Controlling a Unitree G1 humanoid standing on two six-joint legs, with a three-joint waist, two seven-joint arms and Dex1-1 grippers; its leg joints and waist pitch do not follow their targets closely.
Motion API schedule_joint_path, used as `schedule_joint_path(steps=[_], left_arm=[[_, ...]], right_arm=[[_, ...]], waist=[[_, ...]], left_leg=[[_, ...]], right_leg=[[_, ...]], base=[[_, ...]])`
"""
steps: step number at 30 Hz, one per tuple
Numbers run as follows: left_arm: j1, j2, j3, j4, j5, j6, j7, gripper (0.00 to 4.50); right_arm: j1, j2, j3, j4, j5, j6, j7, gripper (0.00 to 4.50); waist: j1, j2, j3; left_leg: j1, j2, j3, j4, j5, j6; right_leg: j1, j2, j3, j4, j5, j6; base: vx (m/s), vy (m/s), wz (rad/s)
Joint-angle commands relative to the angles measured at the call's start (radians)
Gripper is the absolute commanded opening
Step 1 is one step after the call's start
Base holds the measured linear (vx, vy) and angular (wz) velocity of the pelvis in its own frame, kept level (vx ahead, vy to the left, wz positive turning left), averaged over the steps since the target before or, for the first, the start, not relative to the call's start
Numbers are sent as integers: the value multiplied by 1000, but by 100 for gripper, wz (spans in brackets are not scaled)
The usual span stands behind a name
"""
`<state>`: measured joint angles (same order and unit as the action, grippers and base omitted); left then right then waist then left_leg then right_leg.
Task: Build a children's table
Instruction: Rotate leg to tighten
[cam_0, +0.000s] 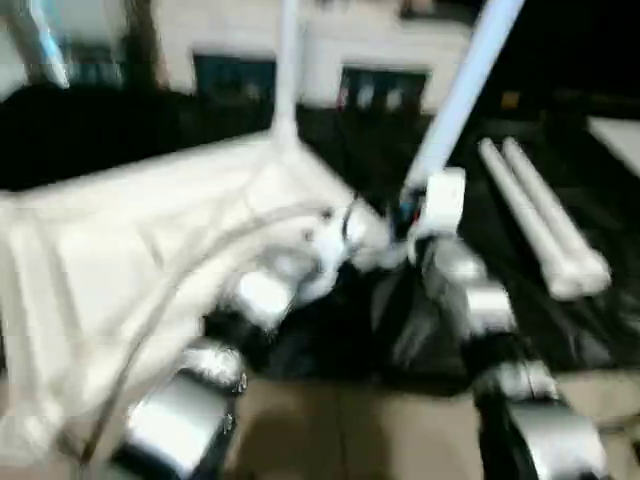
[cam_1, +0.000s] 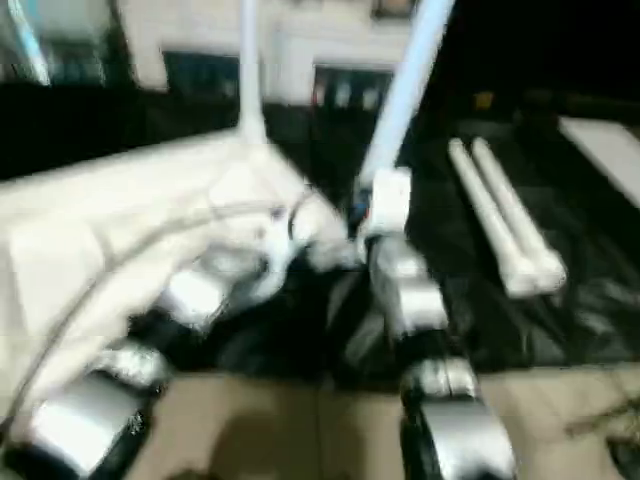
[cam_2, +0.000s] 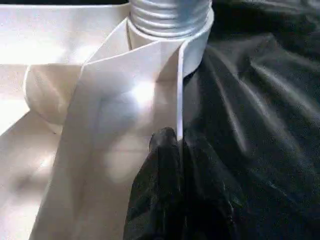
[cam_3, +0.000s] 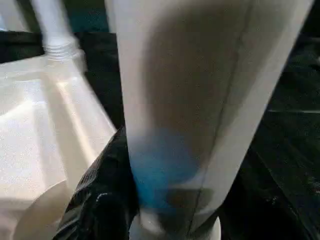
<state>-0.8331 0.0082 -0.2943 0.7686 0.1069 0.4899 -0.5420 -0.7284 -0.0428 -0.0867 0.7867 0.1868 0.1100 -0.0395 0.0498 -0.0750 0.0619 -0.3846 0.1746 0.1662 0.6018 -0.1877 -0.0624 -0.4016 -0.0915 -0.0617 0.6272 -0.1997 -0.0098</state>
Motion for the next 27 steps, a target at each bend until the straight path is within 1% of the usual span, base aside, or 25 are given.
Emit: schedule_joint_path(steps=[1, 2, 3, 4, 5, 6, 7, 8, 9, 11, 13, 15, 16, 17, 18, 19, 20, 21, 22, 23, 24, 25, 26, 27], left_arm=[[-79, -39, 47, 18, -18, -10, 87, 0], [-93, -52, 55, 27, -22, -7, 101, 0], [-93, -52, 55, 27, -22, -7, 101, 0], [-101, -63, 61, 30, -21, 1, 109, 0], [-103, -75, 64, 22, -20, 16, 113, 0], [-105, -81, 64, 22, -19, 22, 117, 0], [-104, -87, 62, 16, -18, 31, 118, 0], [-103, -93, 61, 12, -20, 36, 121, 0], [-104, -96, 62, 10, -22, 39, 123, 0], [-107, -102, 66, 27, -25, 33, 128, 0], [-108, -103, 68, 36, -25, 27, 130, 0], [-107, -99, 72, 39, -23, 25, 129, 0], [-107, -99, 72, 39, -23, 25, 129, 0], [-106, -97, 75, 36, -22, 27, 130, 0], [-104, -95, 75, 34, -21, 28, 130, 0], [-104, -94, 76, 33, -21, 29, 129, 0], [-103, -93, 76, 32, -21, 30, 129, 0], [-103, -92, 76, 31, -21, 29, 127, 0], [-103, -92, 76, 31, -21, 29, 127, 0], [-102, -88, 75, 29, -21, 26, 124, 0], [-101, -83, 69, 28, -16, 13, 114, 0], [-99, -80, 65, 26, -13, 5, 109, 0], [-98, -78, 62, 25, -11, 0, 105, 0], [-95, -75, 63, 20, -11, 1, 102, 0]], right_arm=[[29, 6, -48, 149, -2, 24, -98, 185], [16, 9, -59, 171, -1, 12, -120, 185], [16, 9, -59, 171, -1, 12, -120, 185], [4, 10, -65, 193, -4, 1, -139, 185], [-9, 11, -70, 215, -6, -4, -154, 185], [-17, 13, -73, 230, -11, -11, -162, 185], [-24, 15, -71, 242, -17, -16, -165, 185], [-31, 17, -69, 254, -22, -22, -172, 185], [-36, 18, -67, 261, -25, -25, -175, 185], [-47, 20, -65, 282, -26, -39, -185, 185], [-53, 21, -64, 292, -29, -48, -188, 185], [-66, 19, -50, 309, -42, -67, -171, 185], [-66, 19, -50, 309, -42, -67, -171, 185], [-72, 18, -48, 317, -44, -84, -157, 185], [-73, 21, -58, 313, -31, -99, -140, 185], [-74, 24, -68, 309, -19, -108, -128, 185], [-76, 26, -74, 308, -13, -115, -122, 255], [-78, 25, -74, 310, -16, -121, -122, 255], [-78, 25, -74, 310, -16, -121, -122, 260], [-84, 27, -84, 307, -5, -133, -96, 260], [-87, 26, -86, 303, -2, -142, -80, 288], [-89, 24, -86, 298, 2, -150, -63, 297], [-90, 23, -86, 294, 4, -155, -52, 301], [-91, 15, -77, 284, -2, -169, -32, 308]], waist=[[-14, 13, -61], [-8, 11, -63], [-8, 10, -63], [-6, 11, -64], [-7, 15, -68], [-7, 15, -69], [-9, 13, -71], [-10, 13, -69], [-11, 13, -71], [-12, 11, -70], [-12, 12, -69], [-13, 10, -69], [-13, 11, -68], [-15, 8, -68], [-15, 6, -67], [-14, 7, -67], [-15, 7, -68], [-15, 4, -68], [-15, 4, -68], [-13, 6, -72], [-11, 6, -74], [-12, 4, -73], [-12, 3, -73], [-11, 4, -74]], left_leg=[[33, 53, -8, -91, -267, -42], [29, 51, -5, -89, -260, -24], [26, 50, -3, -89, -254, -16], [19, 51, -6, -90, -228, -6], [18, 54, -8, -90, -204, -4], [18, 54, -8, -89, -189, -1], [18, 53, -6, -87, -159, 9], [17, 52, -4, -86, -149, 19], [18, 51, -3, -84, -141, 30], [17, 51, -2, -84, -144, 41], [19, 51, 0, -84, -157, 45], [20, 52, 0, -84, -171, 44], [19, 52, 0, -85, -182, 41], [18, 53, 0, -85, -188, 41], [19, 53, 0, -85, -193, 41], [19, 53, 1, -84, -197, 43], [17, 53, 0, -84, -190, 46], [17, 53, 1, -83, -181, 51], [17, 53, 1, -83, -181, 51], [16, 52, 2, -79, -146, 66], [15, 53, 1, -78, -125, 73], [15, 52, 2, -76, -100, 89], [15, 53, 3, -76, -97, 104], [16, 53, 3, -74, -94, 110]], right_leg=[[24, -49, 44, -82, -109, -202], [28, -55, 46, -87, -130, -194], [28, -57, 47, -89, -136, -190], [36, -58, 45, -87, -126, -180], [39, -59, 43, -83, -100, -180], [39, -58, 43, -82, -78, -182], [41, -57, 42, -77, -24, -191], [42, -56, 42, -76, 2, -199], [43, -56, 42, -74, 23, -206], [45, -58, 43, -75, 24, -213], [43, -58, 44, -78, 3, -214], [43, -59, 44, -80, -20, -212], [42, -59, 43, -82, -38, -211], [42, -59, 44, -83, -46, -207], [41, -59, 44, -85, -57, -205], [41, -60, 44, -84, -60, -204], [43, -60, 44, -83, -57, -202], [42, -60, 44, -82, -48, -204], [42, -60, 44, -82, -48, -204], [45, -60, 45, -77, -2, -219], [47, -62, 44, -72, 24, -224], [47, -59, 43, -69, 58, -232], [47, -60, 43, -69, 59, -239], [48, -61, 42, -69, 61, -242]], base=[[0, 0, 0], [0, 0, 0], [0, 0, 0], [0, 0, 0], [0, 0, 0], [0, 0, 0], [0, 0, 0], [0, 0, 0], [0, 0, 0], [0, 0, 0], [0, 0, 0], [0, 0, 0], [0, 0, 0], [0, 0, 0], [0, 0, 0], [0, 0, 0], [0, 0, 0], [0, 0, 0], [0, 0, 0], [0, 0, 0], [0, 0, 0], [0, 0, 0], [0, 0, 0], [0, 0, 0]])
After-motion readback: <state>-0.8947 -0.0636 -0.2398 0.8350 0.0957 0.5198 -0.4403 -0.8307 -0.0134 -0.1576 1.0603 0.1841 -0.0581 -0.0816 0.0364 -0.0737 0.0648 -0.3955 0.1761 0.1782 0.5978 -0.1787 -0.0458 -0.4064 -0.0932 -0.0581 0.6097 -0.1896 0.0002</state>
